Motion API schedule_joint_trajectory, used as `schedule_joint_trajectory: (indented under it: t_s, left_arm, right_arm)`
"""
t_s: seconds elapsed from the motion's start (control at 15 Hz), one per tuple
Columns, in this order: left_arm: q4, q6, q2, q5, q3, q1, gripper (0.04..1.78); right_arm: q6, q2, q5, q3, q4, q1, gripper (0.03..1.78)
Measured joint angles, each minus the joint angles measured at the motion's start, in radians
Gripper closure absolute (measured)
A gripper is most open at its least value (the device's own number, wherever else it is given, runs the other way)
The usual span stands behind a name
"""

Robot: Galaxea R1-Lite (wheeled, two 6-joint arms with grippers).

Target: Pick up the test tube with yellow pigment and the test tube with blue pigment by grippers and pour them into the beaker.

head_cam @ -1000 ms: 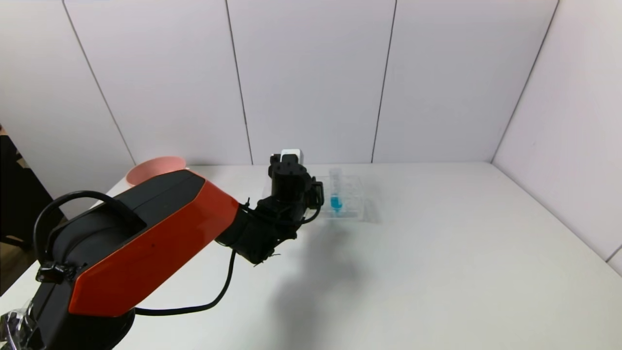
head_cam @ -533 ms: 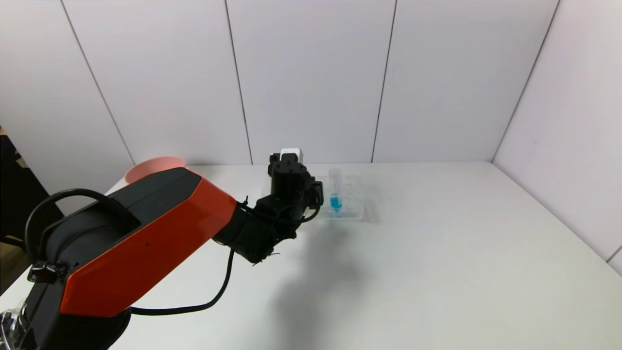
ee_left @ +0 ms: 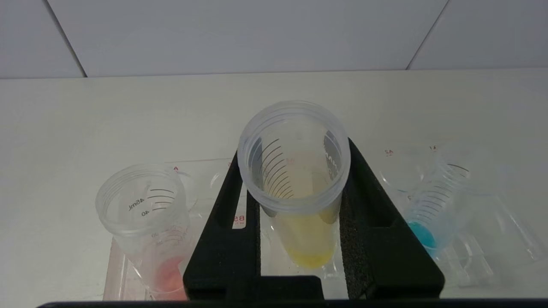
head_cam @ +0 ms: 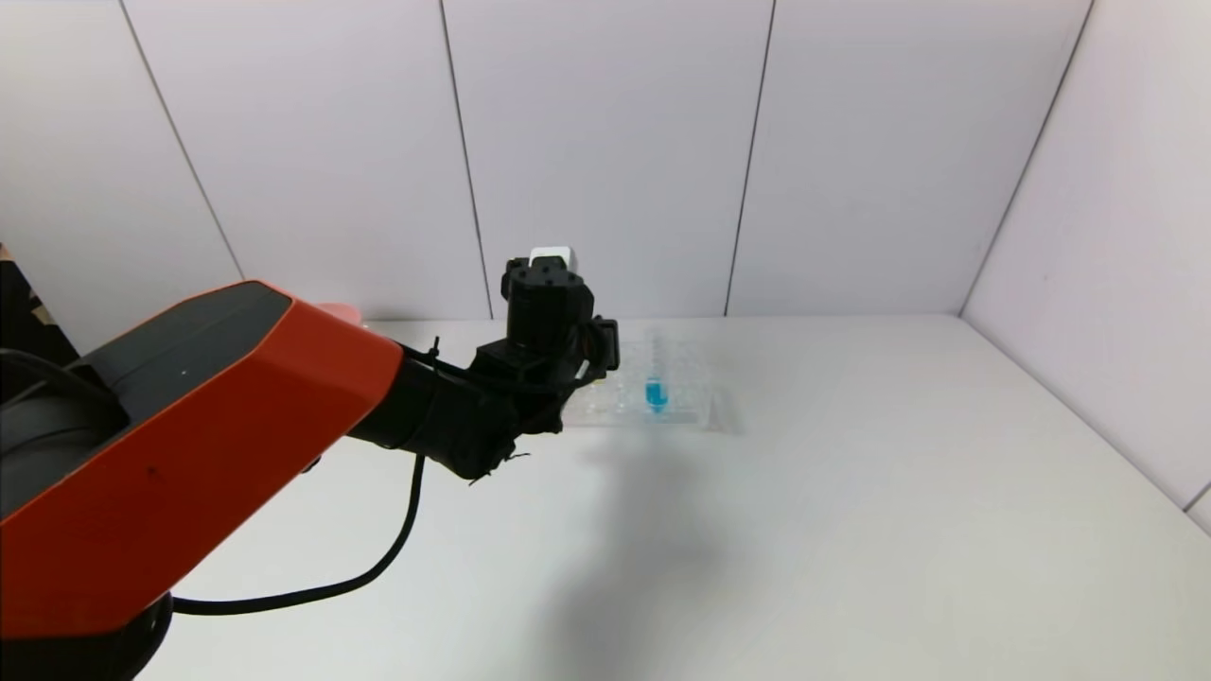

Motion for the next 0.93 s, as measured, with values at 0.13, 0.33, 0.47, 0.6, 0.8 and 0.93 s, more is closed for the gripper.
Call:
schedule_joint_trajectory:
  t_s: [0.13,0.33,0.47,0.6,0.8,0.93]
  left_arm:
    - [0.035,0.007,-0.034,0.007,-0.003,-0.010,1.30]
    - [0.073,0.010,-0.074,0.000,-0.010,-0.034,1.30]
    - [0.095,0.010,-0.092,0.000,-0.024,-0.038,1.30]
    - [0.117,0.010,-0.108,0.000,-0.034,-0.047,1.30]
    - [0.152,0.020,-0.132,-0.001,-0.055,-0.055,1.30]
    - [0.178,0.033,-0.154,-0.001,-0.067,-0.058,1.30]
  right_arm:
    - [0.000,0.000,0.000,0.000,0.000,0.000,0.10]
    - [0.000,0.000,0.000,0.000,0.000,0.000,0.10]
    - [0.000,0.000,0.000,0.000,0.000,0.000,0.10]
    - [0.000,0.000,0.000,0.000,0.000,-0.001,0.10]
    - [0.000,0.000,0.000,0.000,-0.001,0.000,0.10]
    - [0.000,0.000,0.000,0.000,-0.001,0.000,0.10]
